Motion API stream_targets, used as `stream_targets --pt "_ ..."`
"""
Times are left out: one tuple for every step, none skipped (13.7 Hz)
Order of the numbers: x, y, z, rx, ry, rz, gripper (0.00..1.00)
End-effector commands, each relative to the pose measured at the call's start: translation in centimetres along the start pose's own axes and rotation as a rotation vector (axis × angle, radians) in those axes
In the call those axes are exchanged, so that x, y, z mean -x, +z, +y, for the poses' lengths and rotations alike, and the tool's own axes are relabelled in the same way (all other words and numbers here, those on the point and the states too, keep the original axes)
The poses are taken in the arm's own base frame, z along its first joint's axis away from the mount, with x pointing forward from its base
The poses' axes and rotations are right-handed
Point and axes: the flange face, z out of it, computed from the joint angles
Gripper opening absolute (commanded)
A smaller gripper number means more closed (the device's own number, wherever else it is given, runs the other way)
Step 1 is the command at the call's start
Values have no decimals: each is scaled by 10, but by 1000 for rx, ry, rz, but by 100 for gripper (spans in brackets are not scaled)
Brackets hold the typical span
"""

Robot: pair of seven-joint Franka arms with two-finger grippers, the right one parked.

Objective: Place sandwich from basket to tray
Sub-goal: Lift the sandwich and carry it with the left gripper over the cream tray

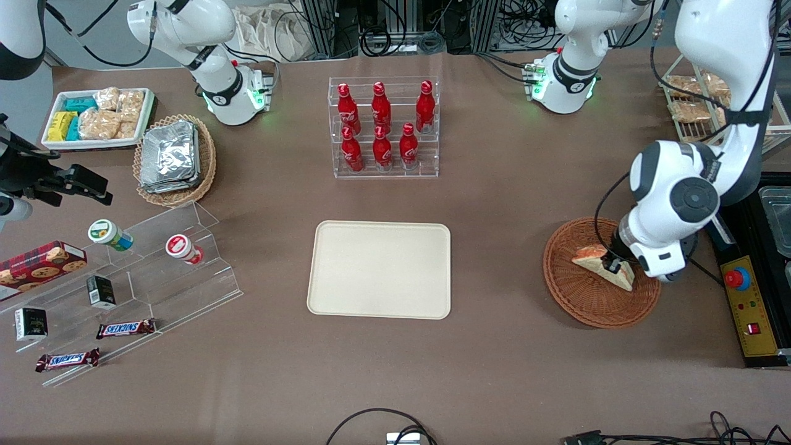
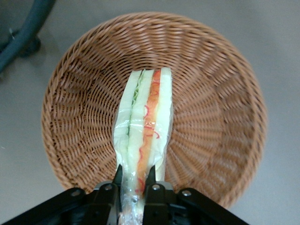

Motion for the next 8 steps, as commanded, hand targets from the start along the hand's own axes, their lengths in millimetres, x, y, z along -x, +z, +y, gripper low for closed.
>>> stream_targets --pt "52 -70 22 -51 211 53 0" --pt "66 -90 33 -57 299 40 0" --pt "81 -109 44 -39 382 40 0" --pt "101 -128 55 -6 440 20 0" --pt "123 -146 64 46 487 -25 0" --pt "146 -155 74 82 531 -57 0" --pt "176 -163 84 108 573 -73 0" --pt "203 -162 96 116 638 -85 0"
